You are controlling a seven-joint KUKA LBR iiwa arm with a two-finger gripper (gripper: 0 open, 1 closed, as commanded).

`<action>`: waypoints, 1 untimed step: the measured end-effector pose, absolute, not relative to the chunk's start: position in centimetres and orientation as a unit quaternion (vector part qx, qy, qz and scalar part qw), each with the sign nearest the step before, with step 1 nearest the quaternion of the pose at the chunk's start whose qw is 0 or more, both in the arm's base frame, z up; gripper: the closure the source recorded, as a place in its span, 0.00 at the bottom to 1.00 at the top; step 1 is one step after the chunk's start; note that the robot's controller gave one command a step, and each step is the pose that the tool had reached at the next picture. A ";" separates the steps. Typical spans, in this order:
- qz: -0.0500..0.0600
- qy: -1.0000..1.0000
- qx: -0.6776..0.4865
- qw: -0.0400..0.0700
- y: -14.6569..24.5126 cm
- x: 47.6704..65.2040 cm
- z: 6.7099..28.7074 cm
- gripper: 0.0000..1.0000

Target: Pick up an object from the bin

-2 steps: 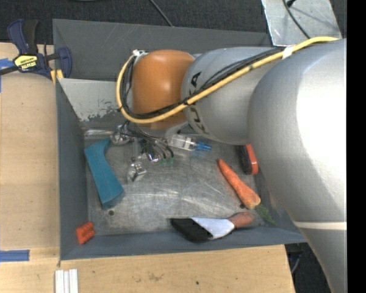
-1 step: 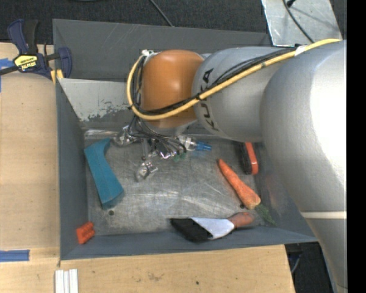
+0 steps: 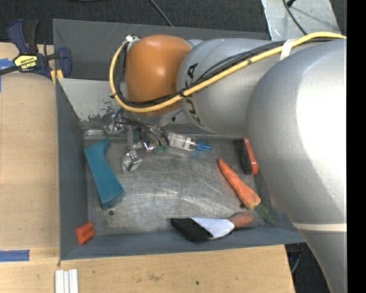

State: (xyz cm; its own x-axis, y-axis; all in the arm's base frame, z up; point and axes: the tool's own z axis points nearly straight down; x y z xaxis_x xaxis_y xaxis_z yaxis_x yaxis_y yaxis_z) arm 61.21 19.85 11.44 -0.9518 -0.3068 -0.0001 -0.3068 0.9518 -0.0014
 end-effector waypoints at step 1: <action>0.001 0.997 -0.081 0.007 21.8 60.9 12.1 0.00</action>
Offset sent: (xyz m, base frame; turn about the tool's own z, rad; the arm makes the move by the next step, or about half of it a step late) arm 0.0073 0.0356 -0.0444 -0.1185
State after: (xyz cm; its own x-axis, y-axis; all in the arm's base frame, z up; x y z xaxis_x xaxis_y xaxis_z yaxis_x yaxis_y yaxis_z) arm 60.91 21.81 12.07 -0.9868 -0.1614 -0.0144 -0.1614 0.9869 0.0012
